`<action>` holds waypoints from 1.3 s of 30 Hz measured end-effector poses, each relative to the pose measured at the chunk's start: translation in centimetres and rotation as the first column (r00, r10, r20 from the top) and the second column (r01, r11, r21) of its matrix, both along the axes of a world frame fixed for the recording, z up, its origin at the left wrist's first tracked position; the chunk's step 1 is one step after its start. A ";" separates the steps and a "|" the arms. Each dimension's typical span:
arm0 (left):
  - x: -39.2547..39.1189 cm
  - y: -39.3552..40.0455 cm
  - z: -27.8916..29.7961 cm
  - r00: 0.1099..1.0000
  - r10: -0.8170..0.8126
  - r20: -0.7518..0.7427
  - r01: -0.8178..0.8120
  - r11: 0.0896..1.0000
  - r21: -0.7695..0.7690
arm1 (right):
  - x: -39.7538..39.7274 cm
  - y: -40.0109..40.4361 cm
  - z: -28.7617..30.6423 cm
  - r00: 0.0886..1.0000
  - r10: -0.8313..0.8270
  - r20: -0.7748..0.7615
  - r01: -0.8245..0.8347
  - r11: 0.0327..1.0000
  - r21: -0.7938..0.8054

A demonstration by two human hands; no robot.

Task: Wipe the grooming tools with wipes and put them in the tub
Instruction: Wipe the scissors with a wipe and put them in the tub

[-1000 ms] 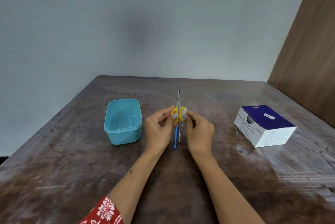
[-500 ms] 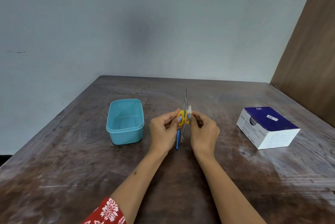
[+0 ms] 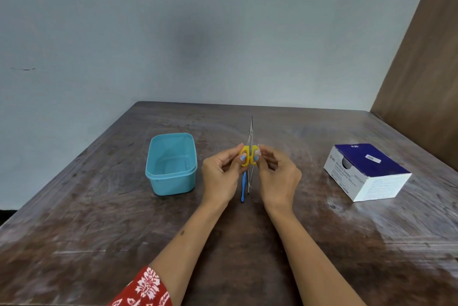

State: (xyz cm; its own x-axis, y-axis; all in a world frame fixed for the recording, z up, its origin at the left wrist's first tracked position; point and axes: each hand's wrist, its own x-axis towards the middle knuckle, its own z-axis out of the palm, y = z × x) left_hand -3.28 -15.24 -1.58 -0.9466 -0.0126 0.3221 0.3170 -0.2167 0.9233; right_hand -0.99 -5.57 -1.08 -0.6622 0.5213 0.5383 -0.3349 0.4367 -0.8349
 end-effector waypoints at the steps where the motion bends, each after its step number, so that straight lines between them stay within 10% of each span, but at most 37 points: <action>1: 0.0 -0.1 0.0 1.000 -0.003 0.012 0.003 1.000 0.020 | -0.1 0.0 -0.1 1.000 0.004 0.014 -0.004 1.000 0.008; 22: -0.2 0.0 0.2 0.993 0.027 0.114 -0.031 0.999 0.033 | 0.4 -0.2 0.2 0.960 -0.050 -0.274 0.163 0.899 0.407; 39: 0.3 -0.1 0.3 0.990 -0.070 0.119 0.077 0.996 -0.054 | 0.6 -0.2 0.2 0.991 -0.007 -0.131 0.062 0.905 0.421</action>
State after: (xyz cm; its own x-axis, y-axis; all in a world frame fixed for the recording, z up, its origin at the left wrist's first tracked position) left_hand -2.99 -15.30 -1.27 -0.9754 0.0741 0.2077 0.1918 -0.1801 0.9648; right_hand -0.39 -5.79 -0.85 -0.5618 0.2476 0.7894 -0.4012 0.7529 -0.5217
